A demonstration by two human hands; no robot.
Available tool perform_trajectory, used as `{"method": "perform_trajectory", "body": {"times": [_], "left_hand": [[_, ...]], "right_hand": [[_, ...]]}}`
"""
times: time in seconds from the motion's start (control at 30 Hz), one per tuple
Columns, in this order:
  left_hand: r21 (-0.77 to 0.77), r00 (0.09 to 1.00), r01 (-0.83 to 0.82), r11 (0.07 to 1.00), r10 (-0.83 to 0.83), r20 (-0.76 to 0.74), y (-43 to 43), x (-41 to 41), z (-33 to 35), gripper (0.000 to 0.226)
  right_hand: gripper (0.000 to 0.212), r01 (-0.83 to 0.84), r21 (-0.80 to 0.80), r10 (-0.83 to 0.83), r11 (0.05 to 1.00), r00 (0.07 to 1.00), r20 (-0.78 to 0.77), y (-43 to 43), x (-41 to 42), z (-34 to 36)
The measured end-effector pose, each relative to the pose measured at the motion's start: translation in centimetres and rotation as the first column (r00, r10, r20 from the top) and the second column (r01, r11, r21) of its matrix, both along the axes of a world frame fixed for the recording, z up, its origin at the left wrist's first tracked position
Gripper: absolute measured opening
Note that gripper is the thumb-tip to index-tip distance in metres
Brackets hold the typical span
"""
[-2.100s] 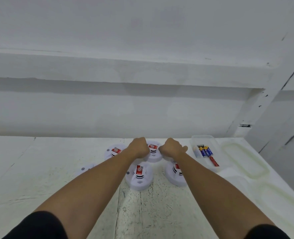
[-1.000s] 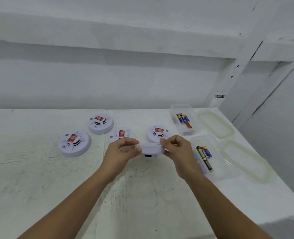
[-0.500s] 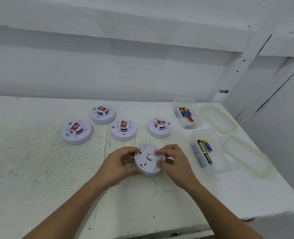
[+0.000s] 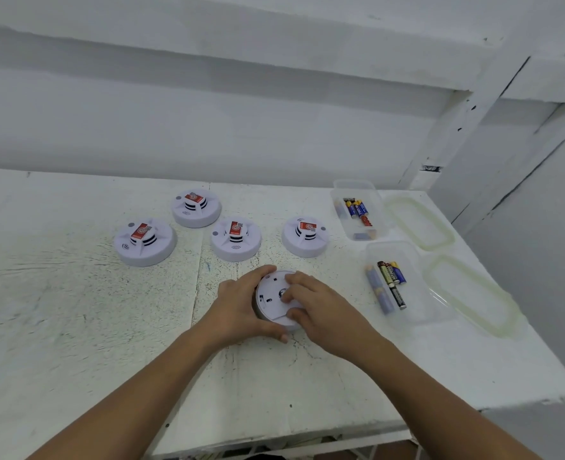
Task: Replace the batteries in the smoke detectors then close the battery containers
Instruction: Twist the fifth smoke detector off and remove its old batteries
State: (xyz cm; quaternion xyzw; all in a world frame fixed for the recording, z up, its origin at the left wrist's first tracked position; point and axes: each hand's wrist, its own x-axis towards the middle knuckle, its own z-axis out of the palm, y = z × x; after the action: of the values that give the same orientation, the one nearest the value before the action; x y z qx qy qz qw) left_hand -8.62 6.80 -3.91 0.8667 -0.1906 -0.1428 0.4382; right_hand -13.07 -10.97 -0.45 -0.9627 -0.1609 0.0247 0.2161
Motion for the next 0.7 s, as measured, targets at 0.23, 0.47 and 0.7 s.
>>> {"method": "perform_trajectory", "body": {"times": [0.23, 0.47, 0.7], "left_hand": [[-0.041, 0.995, -0.025, 0.999, 0.029, 0.1, -0.3, 0.1, -0.2, 0.099], [-0.065, 0.997, -0.012, 0.998, 0.017, 0.079, -0.3, 0.4, -0.5, 0.1], [-0.082, 0.998, -0.018, 0.996, 0.023, 0.066, -0.4, 0.3, -0.2, 0.1]], "right_hand": [[0.024, -0.003, -0.031, 0.003, 1.0, 1.0, 0.003, 0.1, -0.3, -1.0], [0.023, -0.06, -0.081, 0.065, 0.995, 0.996, 0.062, -0.3, -0.1, -1.5], [0.02, -0.115, -0.104, 0.121, 0.988, 0.991, 0.056, -0.7, 0.4, -1.5]]}}
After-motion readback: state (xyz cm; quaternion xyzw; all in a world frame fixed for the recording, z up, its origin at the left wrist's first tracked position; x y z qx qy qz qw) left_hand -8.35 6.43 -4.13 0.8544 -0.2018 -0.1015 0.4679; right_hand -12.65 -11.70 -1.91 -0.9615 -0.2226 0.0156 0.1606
